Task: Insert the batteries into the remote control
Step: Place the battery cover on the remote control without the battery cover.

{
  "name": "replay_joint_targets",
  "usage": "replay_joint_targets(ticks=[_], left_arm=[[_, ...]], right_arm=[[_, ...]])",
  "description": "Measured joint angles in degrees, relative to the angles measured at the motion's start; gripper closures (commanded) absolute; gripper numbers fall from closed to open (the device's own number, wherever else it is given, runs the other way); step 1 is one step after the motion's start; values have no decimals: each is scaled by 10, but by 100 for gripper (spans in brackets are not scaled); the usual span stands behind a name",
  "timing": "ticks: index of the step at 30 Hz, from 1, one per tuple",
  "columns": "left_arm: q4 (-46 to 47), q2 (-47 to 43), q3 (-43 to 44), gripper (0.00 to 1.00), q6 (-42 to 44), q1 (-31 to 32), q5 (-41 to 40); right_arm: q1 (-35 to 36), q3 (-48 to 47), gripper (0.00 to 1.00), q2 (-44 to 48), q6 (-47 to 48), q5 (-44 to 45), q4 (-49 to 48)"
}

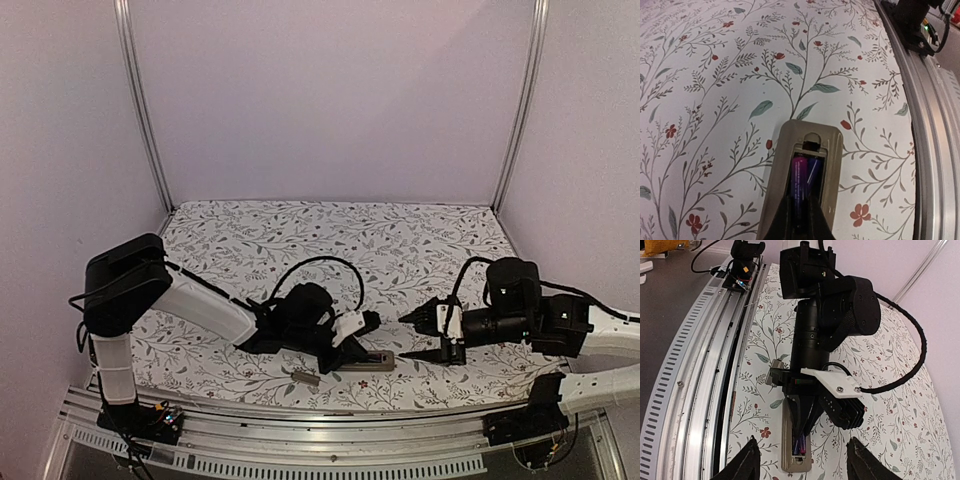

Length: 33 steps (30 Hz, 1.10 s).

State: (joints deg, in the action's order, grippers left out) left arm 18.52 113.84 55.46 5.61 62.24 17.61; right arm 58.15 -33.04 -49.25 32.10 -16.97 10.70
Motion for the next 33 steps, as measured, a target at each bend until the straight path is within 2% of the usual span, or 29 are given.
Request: replay_joint_targets(ticks=[3, 8, 11, 16, 20, 26, 33], left_arm=[[23, -8, -20, 100, -4, 0, -4], [39, -10, -28, 100, -14, -1, -3], [30, -8, -22, 100, -13, -1, -1], [-28, 11, 28, 100, 2, 0, 11], [-111, 13, 71, 100, 3, 4, 11], [-209, 13, 116, 100, -8, 17, -29], [-257, -2, 130, 100, -36, 33, -83]], right_arm=[[7, 7, 45, -4, 50, -4, 12], [67, 48, 40, -114, 122, 52, -15], [82, 73, 40, -157, 146, 83, -36], [82, 73, 41, -180, 166, 110, -59], [82, 63, 41, -167, 161, 123, -41], [82, 50, 41, -73, 150, 145, -14], [82, 36, 42, -45, 137, 150, -5]])
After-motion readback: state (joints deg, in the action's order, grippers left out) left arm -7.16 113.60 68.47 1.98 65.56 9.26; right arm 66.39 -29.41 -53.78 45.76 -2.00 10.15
